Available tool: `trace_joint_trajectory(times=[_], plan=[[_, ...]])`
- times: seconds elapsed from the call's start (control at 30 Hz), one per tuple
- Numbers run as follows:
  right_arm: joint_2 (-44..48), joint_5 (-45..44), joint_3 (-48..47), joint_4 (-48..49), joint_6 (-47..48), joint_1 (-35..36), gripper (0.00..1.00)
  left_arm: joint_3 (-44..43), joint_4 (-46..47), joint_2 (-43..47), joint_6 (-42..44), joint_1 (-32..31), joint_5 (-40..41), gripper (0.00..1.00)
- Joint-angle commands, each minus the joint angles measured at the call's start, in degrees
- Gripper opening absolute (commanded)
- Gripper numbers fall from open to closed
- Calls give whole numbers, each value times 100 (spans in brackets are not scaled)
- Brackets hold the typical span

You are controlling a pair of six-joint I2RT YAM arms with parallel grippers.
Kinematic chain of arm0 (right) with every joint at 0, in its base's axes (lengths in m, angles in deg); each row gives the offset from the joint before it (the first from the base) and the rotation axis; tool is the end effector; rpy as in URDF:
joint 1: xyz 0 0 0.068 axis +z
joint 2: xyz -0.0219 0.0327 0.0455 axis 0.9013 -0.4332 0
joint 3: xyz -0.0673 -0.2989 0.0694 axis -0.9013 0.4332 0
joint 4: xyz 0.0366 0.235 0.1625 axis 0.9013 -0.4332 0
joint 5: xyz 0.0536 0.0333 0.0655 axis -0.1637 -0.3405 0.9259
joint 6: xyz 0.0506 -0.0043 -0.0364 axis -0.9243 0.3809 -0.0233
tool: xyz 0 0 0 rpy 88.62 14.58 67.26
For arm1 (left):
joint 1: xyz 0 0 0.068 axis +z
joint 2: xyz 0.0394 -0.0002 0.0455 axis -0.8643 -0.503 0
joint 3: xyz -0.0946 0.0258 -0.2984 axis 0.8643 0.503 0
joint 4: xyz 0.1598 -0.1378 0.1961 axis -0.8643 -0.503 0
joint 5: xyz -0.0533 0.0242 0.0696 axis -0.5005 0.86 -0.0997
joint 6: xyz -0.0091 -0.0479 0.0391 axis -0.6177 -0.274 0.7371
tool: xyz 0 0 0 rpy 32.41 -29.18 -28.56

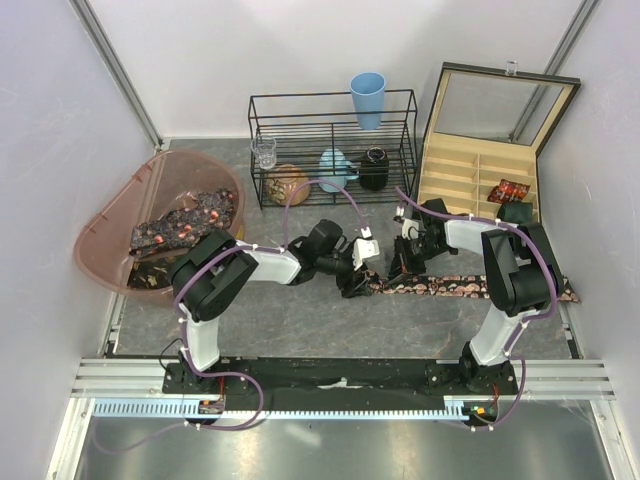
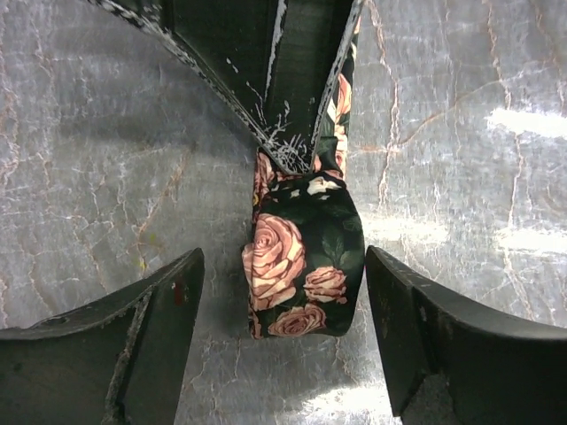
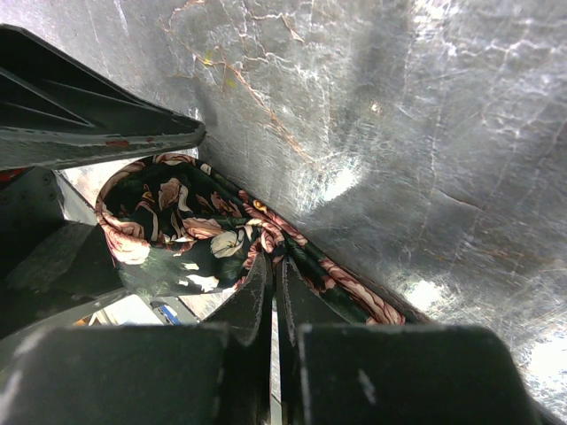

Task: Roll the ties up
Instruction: Roll the tie at the center of the board.

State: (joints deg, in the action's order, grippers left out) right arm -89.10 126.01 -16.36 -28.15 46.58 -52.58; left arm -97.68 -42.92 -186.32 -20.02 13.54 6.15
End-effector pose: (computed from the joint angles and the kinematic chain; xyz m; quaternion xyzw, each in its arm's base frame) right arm 0.3161 0.0967 0.1354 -0.0748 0.9341 0.3472 0.0376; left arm 0.2662 -0.3186 0.1418 0.5677 0.6437 -0.3739 0.3515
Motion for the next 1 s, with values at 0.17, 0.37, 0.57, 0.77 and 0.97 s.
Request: trace_joint_trajectory(times=[0.17,0.37,0.57,0.77,0.97], plan=[[-328,-835,37,394,272,12,0,69,92,176,448,11,231,46],[-372,-870,-7,386,290,21,0,272,497,396,62,170,-191,44],[-363,-870,-33,368,299,29,0,272,893,414,-229,170,-569,54],[-363,-879,-25,377,281,29,0,-9,919,264,-413,152,-701,40],[-363,-879,-25,394,246,21,0,-264,963,150,-563,12,-745,39]])
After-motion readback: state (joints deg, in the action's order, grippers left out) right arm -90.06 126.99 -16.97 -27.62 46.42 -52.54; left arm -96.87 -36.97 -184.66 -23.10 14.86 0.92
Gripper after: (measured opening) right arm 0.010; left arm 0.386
